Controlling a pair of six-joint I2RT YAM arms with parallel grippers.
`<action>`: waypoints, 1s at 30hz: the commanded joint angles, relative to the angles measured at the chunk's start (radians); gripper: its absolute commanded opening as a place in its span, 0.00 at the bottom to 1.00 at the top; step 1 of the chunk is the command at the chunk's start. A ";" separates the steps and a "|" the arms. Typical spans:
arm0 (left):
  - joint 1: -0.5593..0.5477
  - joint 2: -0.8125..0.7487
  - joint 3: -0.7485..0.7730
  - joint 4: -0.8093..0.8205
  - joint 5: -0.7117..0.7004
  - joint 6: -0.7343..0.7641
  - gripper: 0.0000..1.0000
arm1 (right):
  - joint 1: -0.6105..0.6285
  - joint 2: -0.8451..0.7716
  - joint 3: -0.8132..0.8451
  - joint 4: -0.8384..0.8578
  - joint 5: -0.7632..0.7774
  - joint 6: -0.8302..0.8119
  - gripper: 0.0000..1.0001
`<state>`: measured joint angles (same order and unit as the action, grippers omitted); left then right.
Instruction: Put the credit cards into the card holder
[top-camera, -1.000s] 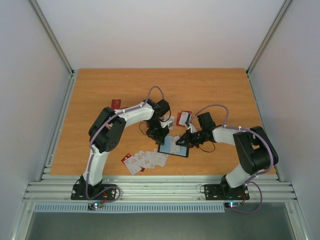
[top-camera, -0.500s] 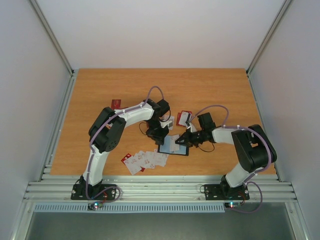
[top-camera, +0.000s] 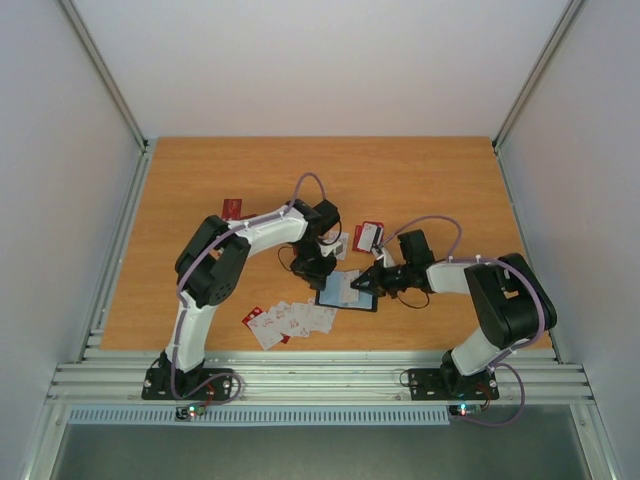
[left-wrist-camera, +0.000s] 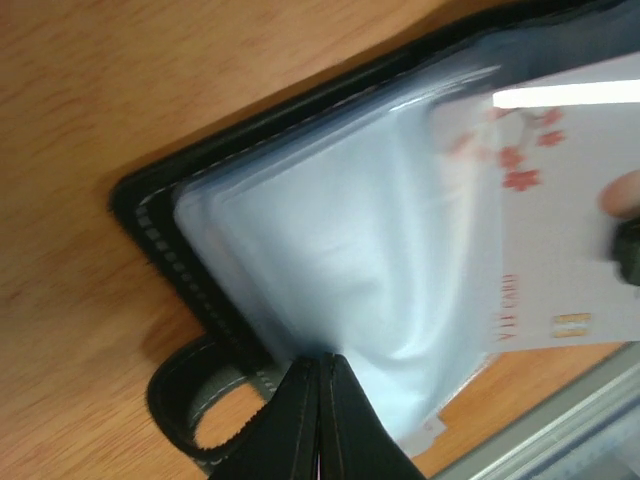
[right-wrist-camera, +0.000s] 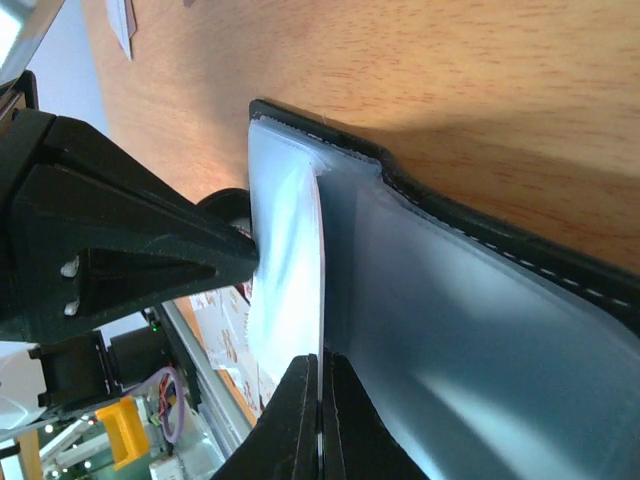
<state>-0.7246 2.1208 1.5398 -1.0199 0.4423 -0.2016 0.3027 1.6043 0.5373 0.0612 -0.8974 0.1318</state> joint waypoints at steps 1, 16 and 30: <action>-0.004 -0.011 -0.046 -0.011 -0.146 -0.048 0.03 | -0.004 -0.021 -0.022 0.034 0.026 0.028 0.02; -0.005 -0.038 -0.104 0.044 -0.109 -0.071 0.04 | -0.001 0.072 -0.091 0.300 -0.011 0.159 0.02; -0.005 -0.048 -0.122 0.071 -0.080 -0.079 0.04 | 0.059 0.076 -0.017 0.122 0.058 0.107 0.08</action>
<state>-0.7280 2.0640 1.4544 -0.9573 0.3962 -0.2676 0.3374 1.6722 0.4908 0.2764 -0.9077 0.2760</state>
